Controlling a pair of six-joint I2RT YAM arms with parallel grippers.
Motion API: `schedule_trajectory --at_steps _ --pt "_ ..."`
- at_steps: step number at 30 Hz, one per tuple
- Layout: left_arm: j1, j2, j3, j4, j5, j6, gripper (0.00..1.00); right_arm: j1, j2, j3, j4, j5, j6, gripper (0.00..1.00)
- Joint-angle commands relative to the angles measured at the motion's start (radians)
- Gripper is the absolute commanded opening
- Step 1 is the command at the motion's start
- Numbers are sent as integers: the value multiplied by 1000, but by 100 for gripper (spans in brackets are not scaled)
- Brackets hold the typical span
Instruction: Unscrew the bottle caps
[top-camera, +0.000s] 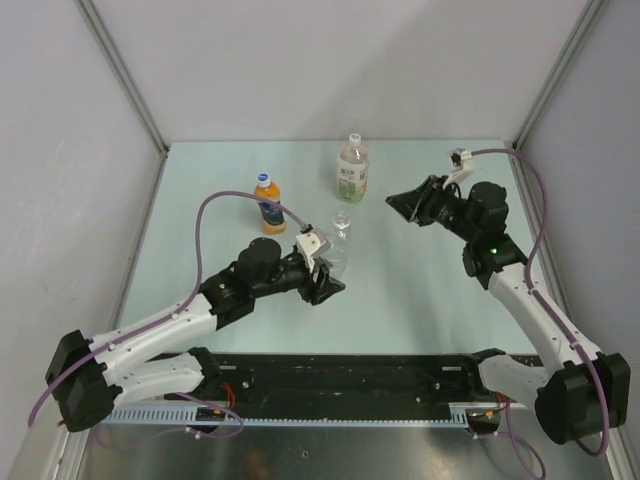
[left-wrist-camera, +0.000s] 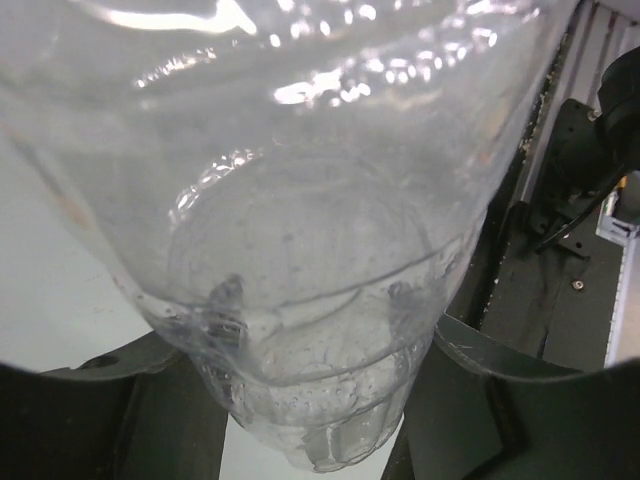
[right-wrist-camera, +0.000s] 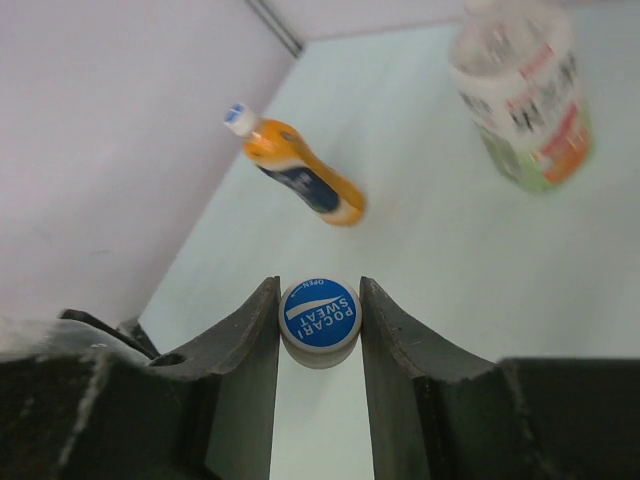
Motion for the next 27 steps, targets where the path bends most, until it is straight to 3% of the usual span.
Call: schedule_trajectory --at_steps 1,11,15,21,27 --pt "86 3 -57 178 223 -123 0 -5 32 -60 -12 131 -21 0" --pt "135 13 -94 236 337 -191 0 5 253 -137 3 315 -20 0" --pt "136 19 -97 237 353 -204 0 9 356 -138 -2 374 -12 8" --pt "136 16 -107 237 364 -214 0 22 442 -138 -14 435 -14 29" --pt "135 14 -120 237 344 -213 0 53 411 -138 -25 487 -28 65"
